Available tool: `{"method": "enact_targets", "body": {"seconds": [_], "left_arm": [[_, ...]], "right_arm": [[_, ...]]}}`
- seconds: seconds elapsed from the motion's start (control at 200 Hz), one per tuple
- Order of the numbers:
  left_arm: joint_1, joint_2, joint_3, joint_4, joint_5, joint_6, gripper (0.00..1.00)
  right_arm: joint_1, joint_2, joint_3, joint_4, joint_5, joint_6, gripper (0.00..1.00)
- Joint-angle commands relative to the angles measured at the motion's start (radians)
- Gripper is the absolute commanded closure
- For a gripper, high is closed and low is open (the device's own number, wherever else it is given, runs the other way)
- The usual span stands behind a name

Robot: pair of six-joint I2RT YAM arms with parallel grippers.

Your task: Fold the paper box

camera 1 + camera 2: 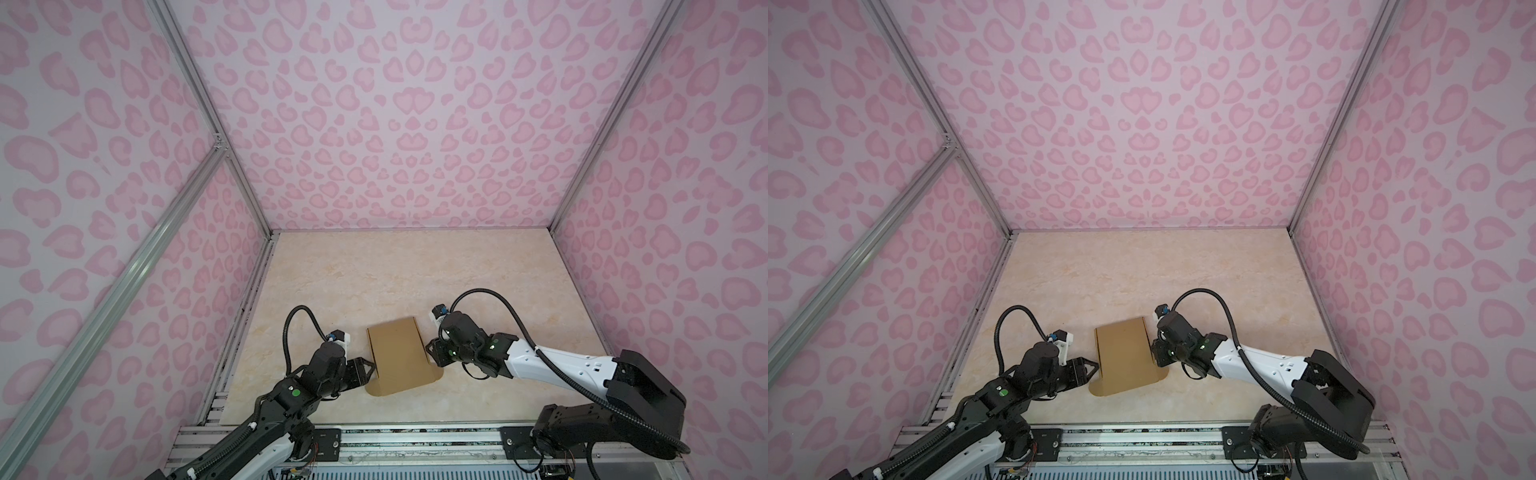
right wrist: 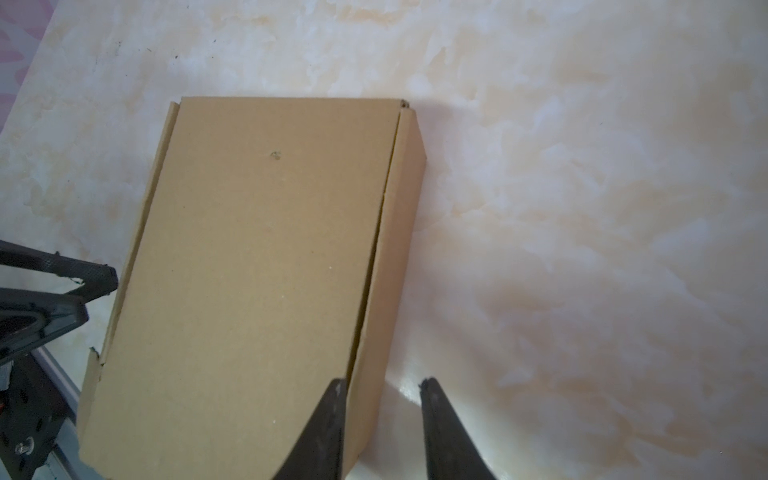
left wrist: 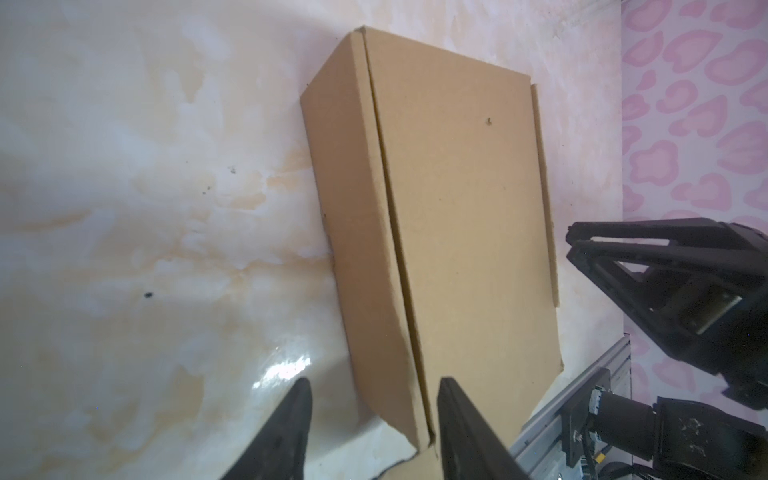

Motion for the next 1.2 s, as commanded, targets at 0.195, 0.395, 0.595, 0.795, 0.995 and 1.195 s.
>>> {"method": "enact_targets", "body": {"seconds": [0.195,0.395,0.595,0.795,0.995,1.195], "left_arm": [[0.001,0.003,0.014,-0.017,-0.050,0.025,0.48],[0.003,-0.008,0.025,-0.043,-0.065,0.034,0.48],[0.003,0.003,0.030,-0.050,-0.071,0.043,0.48],[0.003,0.001,0.037,-0.055,-0.075,0.044,0.48],[0.005,-0.015,0.035,-0.070,-0.082,0.048,0.48],[0.005,-0.012,0.033,-0.070,-0.082,0.050,0.48]], "right_arm": [[0.012,0.054,0.009,0.026,-0.023,0.010,0.75],[0.017,0.044,0.021,0.011,-0.020,0.016,0.76],[0.033,0.014,0.046,-0.009,-0.012,0.017,0.73],[0.041,0.056,0.041,-0.003,-0.011,0.021,0.74],[0.042,0.073,0.036,0.009,-0.002,0.021,0.77],[0.043,0.096,0.034,0.015,-0.003,0.022,0.82]]}}
